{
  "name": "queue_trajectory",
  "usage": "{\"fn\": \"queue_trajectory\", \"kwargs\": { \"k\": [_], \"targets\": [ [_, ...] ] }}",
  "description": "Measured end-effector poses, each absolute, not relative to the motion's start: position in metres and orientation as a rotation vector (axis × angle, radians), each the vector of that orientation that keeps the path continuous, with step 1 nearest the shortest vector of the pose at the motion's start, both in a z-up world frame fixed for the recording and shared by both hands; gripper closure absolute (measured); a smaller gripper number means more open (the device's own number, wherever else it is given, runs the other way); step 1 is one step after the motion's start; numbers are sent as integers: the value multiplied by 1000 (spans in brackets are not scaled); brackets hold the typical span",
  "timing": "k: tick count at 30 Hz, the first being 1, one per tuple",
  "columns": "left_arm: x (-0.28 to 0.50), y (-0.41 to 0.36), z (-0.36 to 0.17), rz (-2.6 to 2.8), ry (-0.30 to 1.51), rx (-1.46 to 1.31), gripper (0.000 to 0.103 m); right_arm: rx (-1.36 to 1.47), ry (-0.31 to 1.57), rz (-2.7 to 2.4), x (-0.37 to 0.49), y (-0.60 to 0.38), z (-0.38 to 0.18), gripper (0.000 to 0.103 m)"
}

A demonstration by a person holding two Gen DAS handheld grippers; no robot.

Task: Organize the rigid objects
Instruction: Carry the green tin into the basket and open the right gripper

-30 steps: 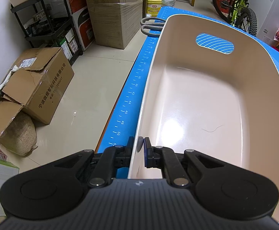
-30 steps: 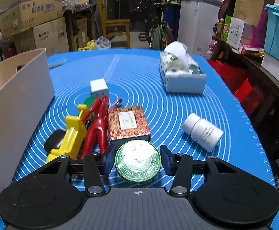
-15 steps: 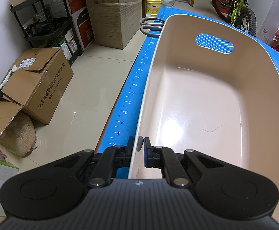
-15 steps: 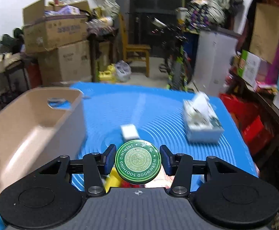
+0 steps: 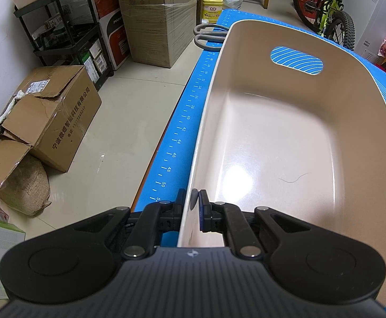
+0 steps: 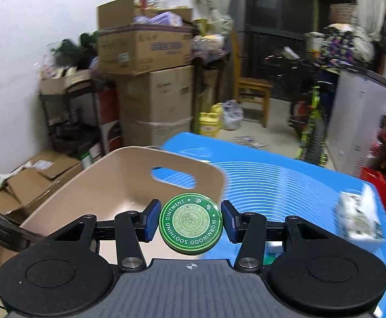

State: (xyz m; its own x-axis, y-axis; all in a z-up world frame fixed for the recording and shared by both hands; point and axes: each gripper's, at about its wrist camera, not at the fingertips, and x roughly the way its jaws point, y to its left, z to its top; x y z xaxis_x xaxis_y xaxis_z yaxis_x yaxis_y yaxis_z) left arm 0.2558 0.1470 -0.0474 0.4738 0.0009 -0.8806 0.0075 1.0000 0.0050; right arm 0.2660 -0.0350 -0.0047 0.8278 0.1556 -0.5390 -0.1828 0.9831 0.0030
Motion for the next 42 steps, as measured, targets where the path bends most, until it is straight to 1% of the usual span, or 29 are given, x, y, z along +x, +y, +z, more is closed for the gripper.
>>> {"fn": "queue_trajectory", "kwargs": {
  "k": [7, 13, 16, 26, 33, 36, 38, 40, 41, 42],
  "targets": [
    [256, 146, -48, -5, 1077, 13, 92, -106, 651, 272, 295, 21, -21, 49],
    [256, 146, -48, -3, 1077, 11, 92, -146, 764, 302, 314, 55, -44, 49],
    [256, 146, -49, -8, 1079, -1, 93, -104, 846, 300, 323, 57, -53, 49],
    [256, 144, -49, -5, 1078, 9, 92, -83, 1026, 244, 334, 51, -73, 49],
    [256, 145, -50, -9, 1083, 10, 93, -107, 1213, 223, 347, 57, -94, 49],
    [255, 145, -50, -15, 1085, 9, 94, -124, 1261, 216, 348, 59, -100, 49],
    [256, 145, -49, -17, 1088, 11, 94, -131, 1269, 203, 346, 58, -101, 44],
    [256, 145, -50, -19, 1090, 11, 95, -134, 1249, 186, 344, 56, -98, 41],
    [257, 145, -50, -19, 1091, 11, 95, -135, 1238, 177, 342, 55, -96, 36],
    [256, 145, -51, -18, 1092, 12, 95, -133, 1223, 171, 340, 54, -94, 33]
  ]
}}
